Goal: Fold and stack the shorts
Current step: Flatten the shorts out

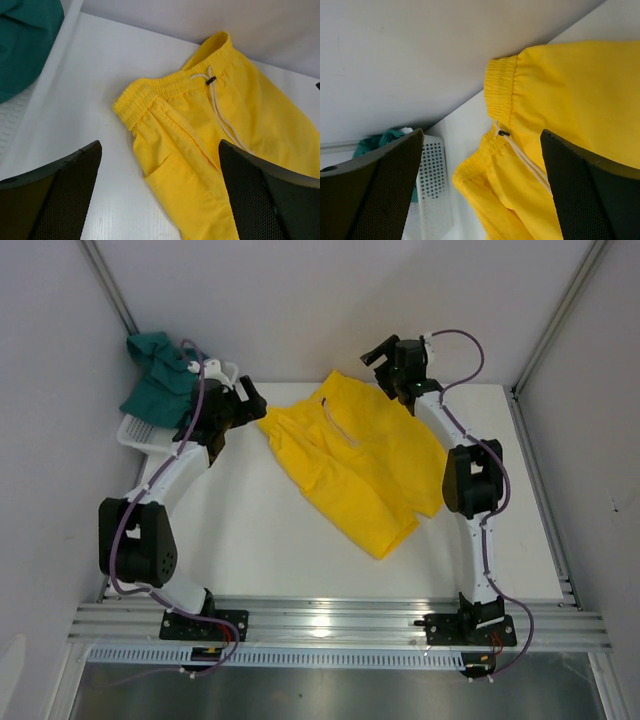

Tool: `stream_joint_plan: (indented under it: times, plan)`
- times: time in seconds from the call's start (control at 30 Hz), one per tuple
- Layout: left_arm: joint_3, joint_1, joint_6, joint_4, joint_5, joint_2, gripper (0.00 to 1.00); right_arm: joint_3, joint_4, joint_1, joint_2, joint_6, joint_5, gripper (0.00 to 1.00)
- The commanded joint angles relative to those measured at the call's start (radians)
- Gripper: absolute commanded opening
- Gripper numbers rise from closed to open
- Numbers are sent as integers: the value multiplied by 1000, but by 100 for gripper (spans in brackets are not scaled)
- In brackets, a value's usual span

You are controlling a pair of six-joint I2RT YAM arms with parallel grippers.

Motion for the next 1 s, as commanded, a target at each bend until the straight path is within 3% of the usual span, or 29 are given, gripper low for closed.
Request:
stream_joint_plan:
  times: [0.0,0.1,0.23,0.3,0.43,0.6,0.8,0.97]
  plan:
    - [1,-19,18,-39,-134,-124,99,-11,88,-24,-173,-155,-18,99]
    - [28,-51,37,-82,-75,-121,99,-21,-37,-50,-197,-269,-124,99]
    - [81,-134,52,-162,-161,-62,99,-86,-210,-59,-249,-463,-291,99]
    - [145,-131,31,-220,-157,11,99,-226,-214,-33,-325,-573,-327,99]
    - [281,-128,-1,-335,-161,147,99,-545,-149,50,-511,-702,-238,96]
    - [464,-105,-51,-418,-144,300,99,-961,-31,171,-753,-730,-146,86]
    - [562,-64,-91,-478,-97,419,99,-1181,-48,344,-936,-796,102,81]
    - [567,-48,-96,-447,-78,455,99,-1311,-106,378,-1090,-720,149,82]
